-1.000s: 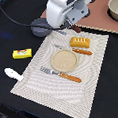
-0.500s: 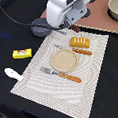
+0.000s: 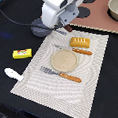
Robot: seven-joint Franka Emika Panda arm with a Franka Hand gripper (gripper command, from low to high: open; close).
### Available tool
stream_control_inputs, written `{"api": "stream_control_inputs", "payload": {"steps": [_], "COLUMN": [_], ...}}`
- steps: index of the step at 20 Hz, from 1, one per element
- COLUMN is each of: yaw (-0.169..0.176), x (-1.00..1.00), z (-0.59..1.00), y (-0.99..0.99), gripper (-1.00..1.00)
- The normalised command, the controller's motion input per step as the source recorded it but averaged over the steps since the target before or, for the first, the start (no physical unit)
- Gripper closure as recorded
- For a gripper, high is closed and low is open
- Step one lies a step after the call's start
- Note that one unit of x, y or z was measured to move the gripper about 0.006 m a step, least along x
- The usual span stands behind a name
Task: Interact with the objects in diverse but meaningful ways.
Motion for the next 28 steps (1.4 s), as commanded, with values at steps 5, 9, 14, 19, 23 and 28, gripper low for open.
{"api": "stream_control_inputs", "payload": {"steps": [5, 9, 14, 19, 23, 28], "yaw": [0.0, 0.001, 0.011, 0.02, 0.018, 0.019], "x": [-0.99, -0.95, -0.89, -0.83, -0.78, -0.76], "z": [0.05, 0.03, 0.0, -0.17, -0.29, -0.3], "y": [0.56, 0.59, 0.52, 0.25, 0.08, 0.06], "gripper": [1.0, 1.0, 1.0, 1.0, 1.0, 1.0]}}
